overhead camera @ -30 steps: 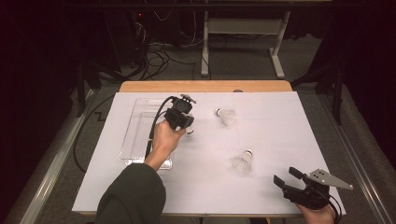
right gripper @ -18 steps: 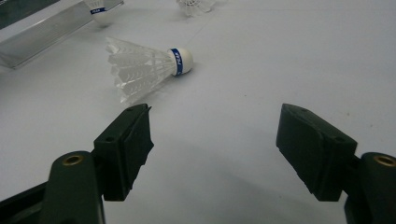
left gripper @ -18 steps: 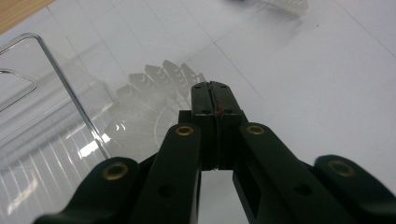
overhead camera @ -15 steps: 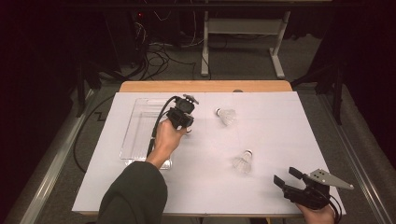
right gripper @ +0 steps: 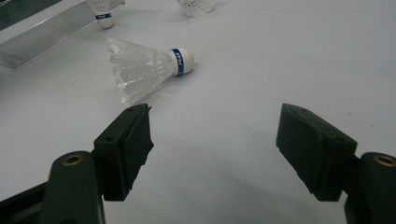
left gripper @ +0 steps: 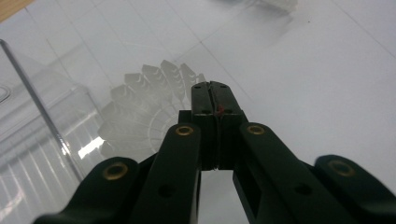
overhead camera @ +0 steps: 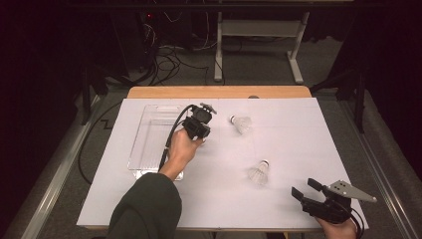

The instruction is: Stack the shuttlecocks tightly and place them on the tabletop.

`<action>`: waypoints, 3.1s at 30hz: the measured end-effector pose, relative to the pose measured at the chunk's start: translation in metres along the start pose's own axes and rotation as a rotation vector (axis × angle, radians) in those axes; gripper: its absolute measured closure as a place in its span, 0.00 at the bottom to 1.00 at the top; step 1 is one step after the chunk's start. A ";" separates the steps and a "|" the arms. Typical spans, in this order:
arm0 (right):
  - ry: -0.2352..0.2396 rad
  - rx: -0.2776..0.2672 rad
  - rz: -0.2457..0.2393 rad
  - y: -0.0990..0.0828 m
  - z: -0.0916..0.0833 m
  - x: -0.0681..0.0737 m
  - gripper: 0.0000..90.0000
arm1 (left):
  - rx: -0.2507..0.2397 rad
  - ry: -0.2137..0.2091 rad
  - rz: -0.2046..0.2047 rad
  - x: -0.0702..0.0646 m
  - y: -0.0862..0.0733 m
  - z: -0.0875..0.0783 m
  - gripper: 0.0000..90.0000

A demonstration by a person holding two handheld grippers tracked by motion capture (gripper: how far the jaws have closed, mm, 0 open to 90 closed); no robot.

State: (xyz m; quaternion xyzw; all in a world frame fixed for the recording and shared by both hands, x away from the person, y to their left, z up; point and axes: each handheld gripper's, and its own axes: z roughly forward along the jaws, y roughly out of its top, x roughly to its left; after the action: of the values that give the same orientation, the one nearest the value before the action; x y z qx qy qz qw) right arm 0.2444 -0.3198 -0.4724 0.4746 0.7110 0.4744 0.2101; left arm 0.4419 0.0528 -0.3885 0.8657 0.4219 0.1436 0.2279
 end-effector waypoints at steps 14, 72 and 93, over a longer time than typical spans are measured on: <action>0.001 0.000 0.001 0.000 0.000 0.000 0.30 | -0.003 -0.064 -0.026 -0.006 0.004 0.009 0.99; 0.007 -0.004 0.003 0.000 -0.001 0.000 0.30 | 0.052 -0.062 -0.009 -0.048 0.021 0.060 0.97; 0.010 -0.004 0.003 0.000 -0.001 0.000 0.30 | 0.042 -0.088 -0.018 -0.049 0.023 0.064 0.92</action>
State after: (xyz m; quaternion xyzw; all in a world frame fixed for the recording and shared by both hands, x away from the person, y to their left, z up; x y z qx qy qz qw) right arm 0.2428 -0.3202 -0.4720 0.4729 0.7105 0.4783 0.2067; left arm 0.4560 -0.0165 -0.4339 0.8720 0.4222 0.0946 0.2290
